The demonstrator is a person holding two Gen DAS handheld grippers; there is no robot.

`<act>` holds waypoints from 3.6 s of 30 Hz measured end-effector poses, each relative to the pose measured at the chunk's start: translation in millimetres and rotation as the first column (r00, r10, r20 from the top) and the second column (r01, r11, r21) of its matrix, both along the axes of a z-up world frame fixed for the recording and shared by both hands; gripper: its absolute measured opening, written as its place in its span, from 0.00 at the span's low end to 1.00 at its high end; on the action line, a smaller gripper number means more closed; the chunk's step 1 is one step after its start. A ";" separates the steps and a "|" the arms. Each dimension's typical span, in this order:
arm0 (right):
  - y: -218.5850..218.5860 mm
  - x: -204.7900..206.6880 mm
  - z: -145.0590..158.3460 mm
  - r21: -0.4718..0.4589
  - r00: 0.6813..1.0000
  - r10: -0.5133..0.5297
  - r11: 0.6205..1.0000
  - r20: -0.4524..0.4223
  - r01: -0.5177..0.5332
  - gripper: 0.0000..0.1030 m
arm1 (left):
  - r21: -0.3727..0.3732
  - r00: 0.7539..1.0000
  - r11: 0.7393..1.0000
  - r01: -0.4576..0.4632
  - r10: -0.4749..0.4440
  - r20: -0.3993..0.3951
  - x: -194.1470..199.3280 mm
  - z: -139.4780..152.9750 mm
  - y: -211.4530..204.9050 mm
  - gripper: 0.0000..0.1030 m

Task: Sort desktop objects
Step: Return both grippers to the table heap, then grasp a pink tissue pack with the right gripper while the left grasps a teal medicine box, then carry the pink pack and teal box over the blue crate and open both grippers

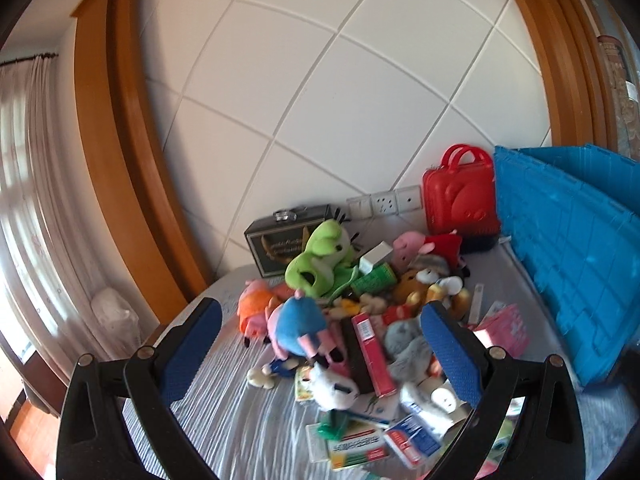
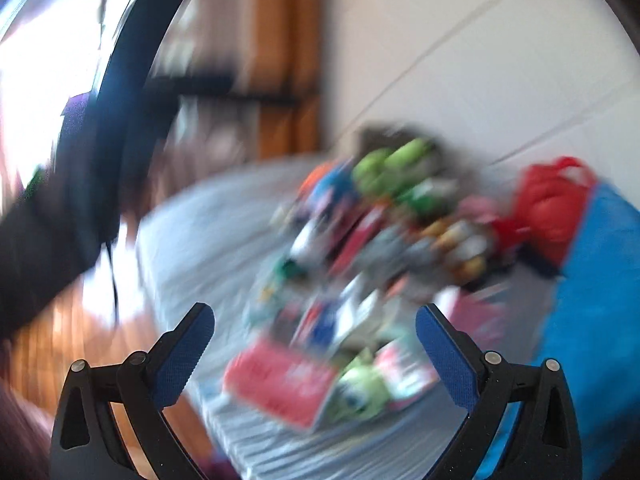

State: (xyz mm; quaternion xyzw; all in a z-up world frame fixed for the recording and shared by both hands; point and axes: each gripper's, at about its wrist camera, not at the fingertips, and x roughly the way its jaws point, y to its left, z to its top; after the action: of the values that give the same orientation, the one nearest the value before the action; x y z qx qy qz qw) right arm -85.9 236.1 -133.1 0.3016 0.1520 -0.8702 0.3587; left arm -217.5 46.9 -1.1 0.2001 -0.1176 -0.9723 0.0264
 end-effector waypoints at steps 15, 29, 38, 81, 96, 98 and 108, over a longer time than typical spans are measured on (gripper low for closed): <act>-97.9 -15.6 -147.4 0.441 0.984 0.149 0.880 0.096 -0.176 0.57 | 0.032 0.940 0.986 0.165 -0.167 0.296 -4.5 -130.5 -86.0 0.98; -41.9 -76.4 -91.1 0.039 0.922 -0.164 0.986 0.350 0.160 0.48 | 0.129 0.728 0.885 0.447 -0.444 0.522 -11.7 -254.9 -45.5 0.98; -50.5 -78.1 -89.6 0.057 0.915 -0.221 0.975 0.338 0.214 0.45 | 0.196 0.692 0.873 0.446 -0.475 0.544 -19.5 -265.3 -42.9 0.58; 262.9 14.8 209.9 -0.341 0.588 -0.770 0.638 -0.249 0.691 0.40 | 0.007 0.632 0.634 0.773 -0.770 -0.093 -7.0 75.6 291.3 0.59; 347.3 25.1 209.4 -0.419 0.388 -0.892 0.451 -0.231 0.788 0.81 | 0.043 0.806 0.808 0.587 -0.579 -0.127 -5.3 91.3 336.1 0.99; 347.2 23.6 202.2 -0.397 0.362 -0.905 0.425 -0.225 0.814 0.83 | 0.047 0.797 0.799 0.600 -0.591 -0.123 -3.7 86.2 330.7 0.99; 334.5 33.1 180.5 -0.378 0.302 -0.933 0.355 -0.193 0.855 0.99 | 0.024 0.839 0.840 0.542 -0.539 -0.077 12.5 68.1 298.0 0.99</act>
State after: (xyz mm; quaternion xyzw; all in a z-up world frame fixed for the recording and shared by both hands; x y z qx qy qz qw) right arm -52.8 570.6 47.4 0.1226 -0.0668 -0.9703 -0.1974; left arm -205.1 344.9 67.0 0.1265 -0.1465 -0.9488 -0.2495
